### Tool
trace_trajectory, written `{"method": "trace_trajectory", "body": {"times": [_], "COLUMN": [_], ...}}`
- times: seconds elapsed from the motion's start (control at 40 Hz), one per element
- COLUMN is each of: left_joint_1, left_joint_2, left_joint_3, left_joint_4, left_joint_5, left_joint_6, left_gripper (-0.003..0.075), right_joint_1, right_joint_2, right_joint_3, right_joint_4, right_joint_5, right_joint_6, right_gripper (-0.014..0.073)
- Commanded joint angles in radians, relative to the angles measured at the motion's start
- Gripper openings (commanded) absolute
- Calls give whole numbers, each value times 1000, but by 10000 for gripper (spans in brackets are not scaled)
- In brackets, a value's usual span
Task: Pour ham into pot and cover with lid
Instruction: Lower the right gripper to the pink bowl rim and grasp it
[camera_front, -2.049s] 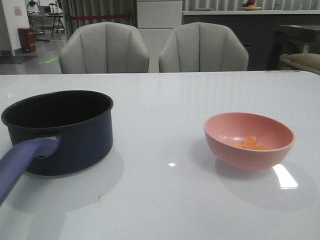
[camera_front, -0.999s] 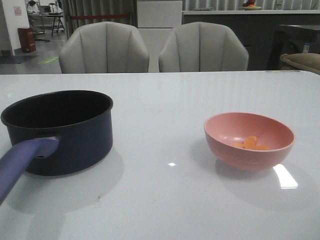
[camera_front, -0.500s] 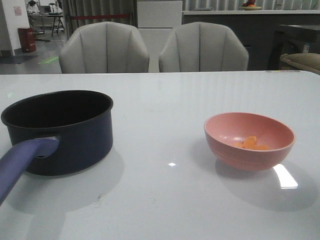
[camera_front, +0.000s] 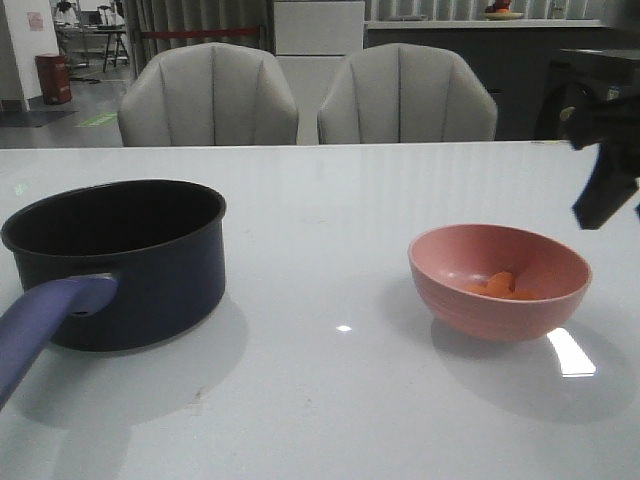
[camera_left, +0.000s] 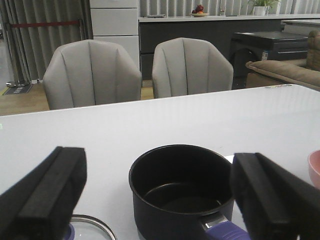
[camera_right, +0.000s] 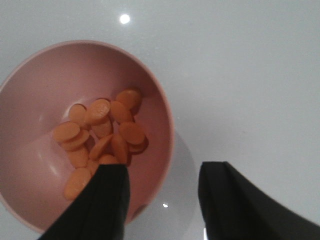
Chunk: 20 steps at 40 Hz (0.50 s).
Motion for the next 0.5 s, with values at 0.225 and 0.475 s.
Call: {"method": "trace_trajectory", "body": {"times": [0.225,0.475], "left_joint_1": [-8,-8], "left_joint_2": [21,21], "left_joint_3": [-27,-27], "left_joint_4": [-4,-4], "left_joint_5": [-79,-79], "left_joint_6": [0,0], "left_gripper": [617,617], "right_joint_1": [-1,-1], "right_joint_2": [194,269], "right_joint_3": [-176,-206], "right_joint_4": [3,3], "right_joint_5": [5,7], "right_joint_6": [-30,-30], "right_gripper": [433,318]}}
